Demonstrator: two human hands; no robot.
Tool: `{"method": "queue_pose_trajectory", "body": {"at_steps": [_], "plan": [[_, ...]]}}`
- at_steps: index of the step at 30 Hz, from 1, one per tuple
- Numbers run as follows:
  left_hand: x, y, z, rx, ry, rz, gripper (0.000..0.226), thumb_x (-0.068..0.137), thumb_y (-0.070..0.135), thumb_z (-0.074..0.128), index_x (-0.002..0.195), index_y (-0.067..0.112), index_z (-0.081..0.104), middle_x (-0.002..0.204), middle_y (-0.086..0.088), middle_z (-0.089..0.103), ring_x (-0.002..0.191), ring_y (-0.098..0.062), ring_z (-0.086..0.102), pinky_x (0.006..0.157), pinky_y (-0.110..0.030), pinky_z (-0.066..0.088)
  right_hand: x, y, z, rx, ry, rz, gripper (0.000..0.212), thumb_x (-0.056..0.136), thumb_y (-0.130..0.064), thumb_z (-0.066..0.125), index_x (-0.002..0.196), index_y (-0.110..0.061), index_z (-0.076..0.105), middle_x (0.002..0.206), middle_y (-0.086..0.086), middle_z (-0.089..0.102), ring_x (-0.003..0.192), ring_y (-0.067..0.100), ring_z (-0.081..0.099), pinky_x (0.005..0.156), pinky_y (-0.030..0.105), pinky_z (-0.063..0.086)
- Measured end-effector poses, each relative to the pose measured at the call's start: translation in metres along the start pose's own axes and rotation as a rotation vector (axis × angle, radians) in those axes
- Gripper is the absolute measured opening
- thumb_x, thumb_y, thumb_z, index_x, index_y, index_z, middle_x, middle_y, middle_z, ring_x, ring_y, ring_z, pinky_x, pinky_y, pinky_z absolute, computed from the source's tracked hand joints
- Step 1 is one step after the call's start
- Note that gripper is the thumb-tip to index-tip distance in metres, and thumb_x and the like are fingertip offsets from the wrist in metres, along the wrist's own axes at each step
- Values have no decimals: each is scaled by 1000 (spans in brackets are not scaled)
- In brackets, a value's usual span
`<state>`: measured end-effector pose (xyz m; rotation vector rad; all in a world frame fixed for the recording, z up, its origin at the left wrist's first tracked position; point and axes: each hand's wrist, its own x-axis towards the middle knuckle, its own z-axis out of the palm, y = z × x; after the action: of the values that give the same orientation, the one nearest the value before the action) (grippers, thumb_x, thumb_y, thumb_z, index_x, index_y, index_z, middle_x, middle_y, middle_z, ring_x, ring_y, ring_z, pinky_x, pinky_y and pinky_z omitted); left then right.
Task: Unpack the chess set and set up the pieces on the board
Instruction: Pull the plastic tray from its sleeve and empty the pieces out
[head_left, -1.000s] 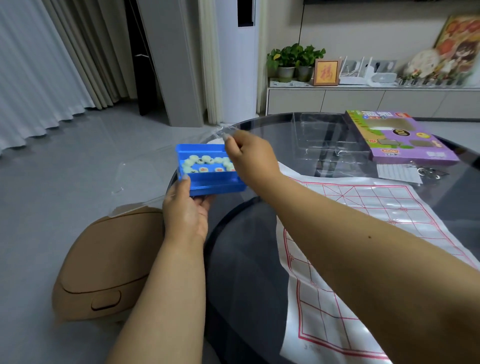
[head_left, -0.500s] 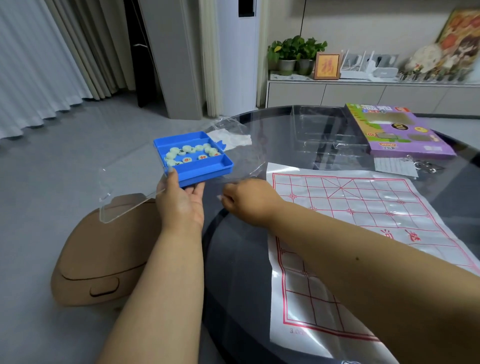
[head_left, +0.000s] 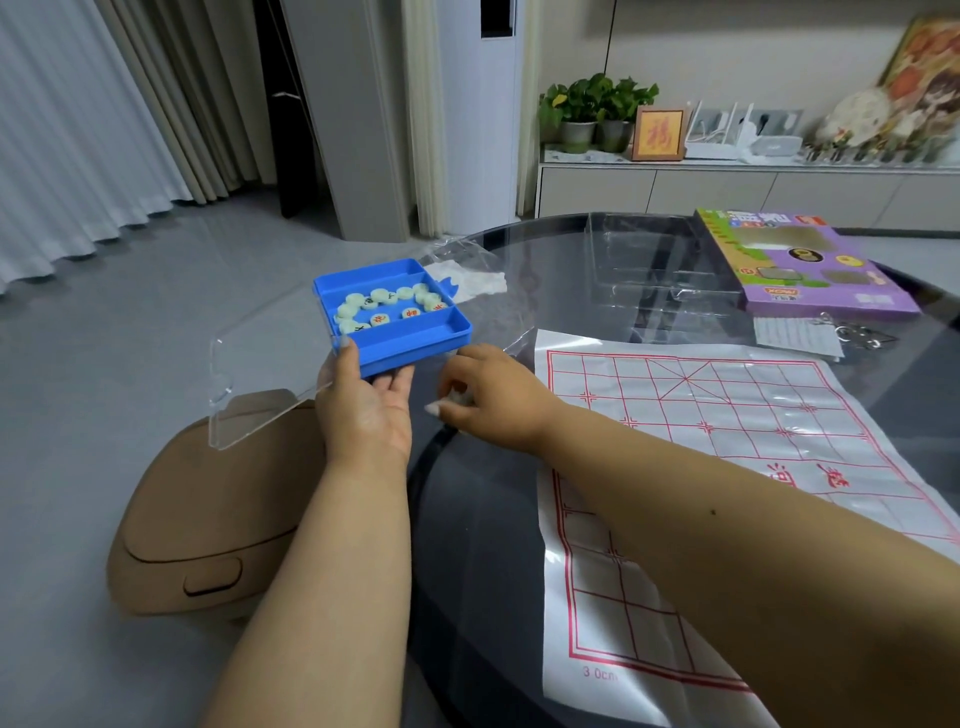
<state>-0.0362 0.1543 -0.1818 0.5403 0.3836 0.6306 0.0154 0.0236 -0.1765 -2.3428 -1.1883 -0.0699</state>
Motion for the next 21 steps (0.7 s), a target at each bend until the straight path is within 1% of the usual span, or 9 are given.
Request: {"method": "queue_pose_trajectory", "body": {"at_steps": [3, 5, 8, 11, 13, 15, 17, 19, 21], "plan": [[-1, 0, -1, 7, -13, -14, 28, 98, 22, 52, 124, 10, 54, 114, -14, 64, 100, -24, 69, 89, -47, 54, -2, -1, -5, 107, 16, 73, 23, 92, -31, 56, 94, -11, 66, 94, 2, 58, 88, 13, 50, 76, 26, 42], [-1, 0, -1, -3, -11, -27, 28, 98, 22, 52, 123, 10, 54, 114, -14, 64, 101, -25, 69, 88, -48, 55, -4, -2, -9, 279, 27, 201, 25, 95, -27, 52, 95, -8, 68, 93, 5, 62, 86, 17, 56, 77, 30, 47], [0, 0, -1, -14, 4, -39, 28, 98, 22, 52, 123, 10, 54, 115, -14, 64, 102, -26, 68, 89, -49, 54, -3, -1, -12, 516, 63, 383, 26, 96, -25, 49, 100, -12, 71, 92, -2, 68, 82, 11, 61, 78, 27, 51], [0, -1, -1, -9, 6, -41, 27, 98, 22, 52, 122, 11, 54, 115, -14, 63, 101, -25, 68, 89, -48, 54, -2, 1, -15, 591, 107, 399, 25, 94, -21, 51, 105, -11, 71, 102, 0, 71, 88, 7, 62, 82, 24, 51], [0, 0, -2, -4, 3, -40, 28, 98, 23, 52, 123, 11, 54, 114, -14, 64, 100, -25, 69, 88, -47, 55, -5, -2, -15, 528, 77, 327, 22, 91, -23, 57, 107, -17, 71, 103, -5, 69, 92, 7, 62, 84, 26, 52], [0, -1, -3, 9, 3, -38, 30, 98, 24, 52, 125, 11, 54, 114, -13, 65, 99, -24, 70, 88, -46, 55, -6, -6, -15, 321, 2, 187, 24, 88, -31, 62, 109, -21, 70, 104, -9, 65, 93, 4, 60, 84, 25, 51], [-1, -1, -3, 21, 0, -40, 30, 97, 24, 52, 125, 12, 53, 114, -13, 65, 98, -23, 70, 87, -45, 56, -5, -8, -10, 125, -46, 48, 28, 87, -34, 64, 111, -20, 69, 110, -4, 65, 101, 7, 56, 88, 24, 46], [-1, -1, -2, 21, -3, -43, 30, 98, 24, 52, 124, 12, 54, 114, -13, 65, 98, -23, 70, 87, -46, 56, -4, -6, -6, 70, -28, -8, 24, 87, -28, 65, 107, -17, 71, 107, 0, 65, 100, 12, 57, 88, 28, 48], [-1, -1, -1, 14, 2, -43, 28, 98, 24, 52, 123, 11, 54, 114, -13, 65, 99, -24, 69, 88, -47, 55, -4, -3, -4, 64, 5, -13, 18, 86, -21, 66, 102, -14, 72, 103, 2, 64, 96, 14, 57, 85, 30, 49]]}}
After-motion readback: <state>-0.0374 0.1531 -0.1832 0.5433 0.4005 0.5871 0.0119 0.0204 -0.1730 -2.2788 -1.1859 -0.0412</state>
